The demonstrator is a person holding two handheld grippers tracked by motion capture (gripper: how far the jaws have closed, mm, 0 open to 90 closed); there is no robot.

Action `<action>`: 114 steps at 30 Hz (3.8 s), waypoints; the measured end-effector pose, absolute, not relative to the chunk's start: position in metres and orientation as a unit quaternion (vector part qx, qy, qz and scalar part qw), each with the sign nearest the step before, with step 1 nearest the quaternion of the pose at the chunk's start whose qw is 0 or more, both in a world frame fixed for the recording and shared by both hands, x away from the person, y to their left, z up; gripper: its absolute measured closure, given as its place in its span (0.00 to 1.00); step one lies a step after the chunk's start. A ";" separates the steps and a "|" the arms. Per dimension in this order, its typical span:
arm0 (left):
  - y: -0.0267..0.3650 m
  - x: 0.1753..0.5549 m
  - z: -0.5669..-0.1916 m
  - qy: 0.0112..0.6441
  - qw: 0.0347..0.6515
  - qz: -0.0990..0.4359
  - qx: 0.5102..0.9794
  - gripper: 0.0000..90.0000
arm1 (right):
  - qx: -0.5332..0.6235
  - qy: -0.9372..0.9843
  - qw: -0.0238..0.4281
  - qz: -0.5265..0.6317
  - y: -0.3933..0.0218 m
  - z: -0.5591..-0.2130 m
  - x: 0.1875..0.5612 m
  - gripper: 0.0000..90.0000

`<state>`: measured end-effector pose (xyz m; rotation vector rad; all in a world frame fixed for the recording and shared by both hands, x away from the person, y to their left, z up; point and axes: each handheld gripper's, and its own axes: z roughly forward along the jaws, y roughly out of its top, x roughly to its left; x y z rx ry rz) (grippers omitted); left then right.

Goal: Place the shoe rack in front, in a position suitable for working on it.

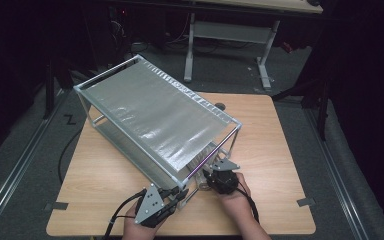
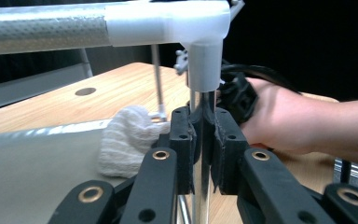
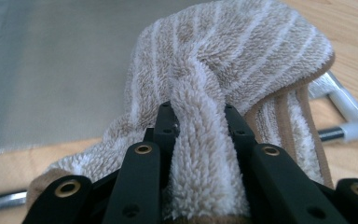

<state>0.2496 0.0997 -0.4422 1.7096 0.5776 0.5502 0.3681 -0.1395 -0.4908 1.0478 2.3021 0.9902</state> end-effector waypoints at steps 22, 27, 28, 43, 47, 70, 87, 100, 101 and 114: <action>0.116 0.248 -0.445 0.243 0.597 0.234 0.728 0.89 | 0.340 0.799 0.234 0.438 -0.146 -0.466 0.305 0.80; 0.116 0.249 -0.446 0.243 0.601 0.232 0.725 0.89 | 0.302 0.819 0.211 0.440 -0.126 -0.470 0.291 0.80; 0.116 0.249 -0.446 0.242 0.601 0.233 0.726 0.89 | 0.293 0.824 0.208 0.438 -0.121 -0.471 0.288 0.80; 0.115 0.250 -0.447 0.241 0.603 0.227 0.726 0.89 | 0.332 0.840 0.205 0.378 -0.126 -0.493 0.291 0.77; 0.115 0.250 -0.446 0.242 0.602 0.227 0.726 0.89 | 0.377 0.819 0.234 0.363 -0.153 -0.494 0.310 0.77; 0.116 0.250 -0.448 0.241 0.600 0.224 0.729 0.89 | 0.421 0.797 0.217 0.374 -0.185 -0.497 0.332 0.73; 0.117 0.251 -0.448 0.241 0.602 0.222 0.728 0.89 | 0.288 0.859 0.134 0.402 -0.107 -0.496 0.280 0.71; 0.119 0.251 -0.448 0.242 0.602 0.219 0.729 0.90 | 0.292 0.862 0.172 0.376 -0.110 -0.495 0.283 0.70; 0.119 0.251 -0.448 0.241 0.601 0.219 0.730 0.90 | 0.300 0.860 0.175 0.375 -0.114 -0.495 0.286 0.70; 0.119 0.251 -0.448 0.242 0.600 0.219 0.731 0.90 | 0.430 0.796 0.223 0.362 -0.187 -0.498 0.337 0.68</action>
